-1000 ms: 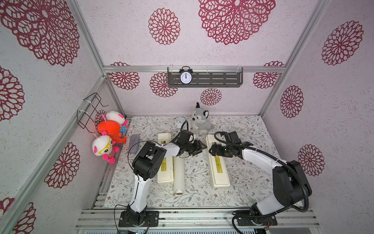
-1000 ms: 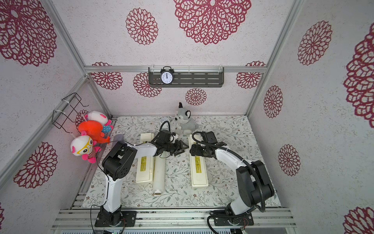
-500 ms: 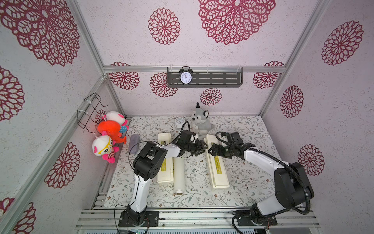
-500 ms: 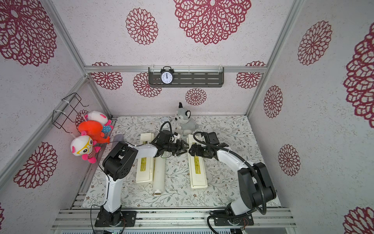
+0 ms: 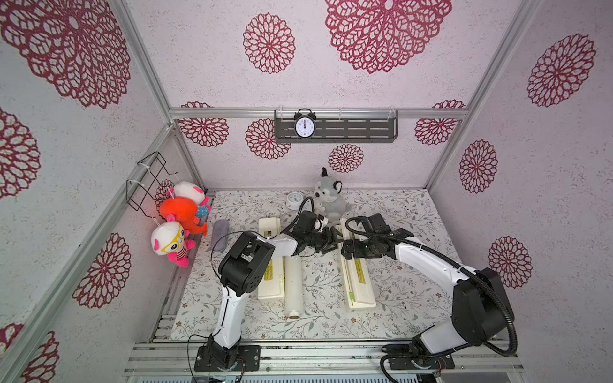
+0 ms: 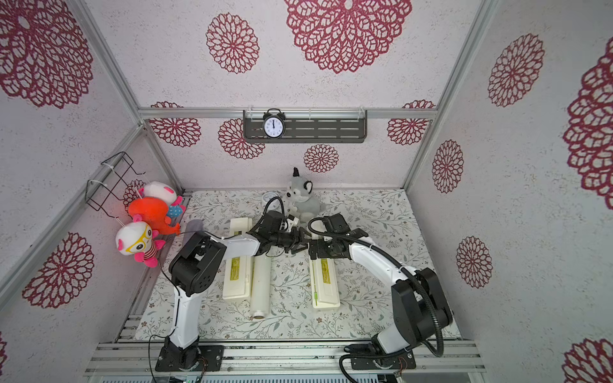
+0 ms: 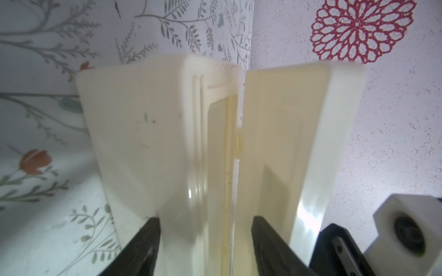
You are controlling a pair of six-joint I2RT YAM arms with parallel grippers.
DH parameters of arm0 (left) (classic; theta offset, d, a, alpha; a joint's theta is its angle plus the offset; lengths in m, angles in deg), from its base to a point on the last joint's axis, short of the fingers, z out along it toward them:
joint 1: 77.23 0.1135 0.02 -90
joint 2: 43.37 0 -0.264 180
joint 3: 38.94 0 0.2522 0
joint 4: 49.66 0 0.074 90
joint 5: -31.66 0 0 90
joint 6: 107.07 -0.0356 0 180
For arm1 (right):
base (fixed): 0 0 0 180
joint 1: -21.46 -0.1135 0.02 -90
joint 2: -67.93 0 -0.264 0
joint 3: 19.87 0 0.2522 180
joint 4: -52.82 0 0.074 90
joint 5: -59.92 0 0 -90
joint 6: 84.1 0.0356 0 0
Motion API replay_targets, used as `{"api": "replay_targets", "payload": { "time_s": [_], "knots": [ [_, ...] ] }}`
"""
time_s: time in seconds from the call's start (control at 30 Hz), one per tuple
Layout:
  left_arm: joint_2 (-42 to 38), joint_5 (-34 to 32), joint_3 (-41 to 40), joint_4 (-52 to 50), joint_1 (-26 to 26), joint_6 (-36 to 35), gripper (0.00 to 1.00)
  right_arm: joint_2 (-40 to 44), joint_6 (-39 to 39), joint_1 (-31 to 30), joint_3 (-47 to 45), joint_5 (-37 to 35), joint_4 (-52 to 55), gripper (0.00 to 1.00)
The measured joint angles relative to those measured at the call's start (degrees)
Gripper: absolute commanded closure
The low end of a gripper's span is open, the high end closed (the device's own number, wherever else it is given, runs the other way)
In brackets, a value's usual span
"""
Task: Put plastic wrap rolls into dispensers
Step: Open the lid of the plastic wrap cutting box.
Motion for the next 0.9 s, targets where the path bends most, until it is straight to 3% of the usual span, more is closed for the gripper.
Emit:
{"api": "replay_targets", "payload": {
  "time_s": [0.27, 0.6, 0.9],
  "knots": [
    [-0.02, -0.04, 1.64, -3.17, -0.04, -2.25, 0.34, 6.43, -0.07, 1.64, -1.84, -1.36, 2.01, 0.08],
    [-0.11, -0.85, 2.45, -8.00, -0.17, -4.87, 0.33, 20.09, 0.02, 15.87, -9.35, 5.33, 2.01, 0.07],
    [-9.35, -7.89, 3.89, -22.73, -0.13, -12.20, 0.28, 24.46, 0.66, 14.86, -9.84, 2.78, 2.03, 0.07]
  ]
}}
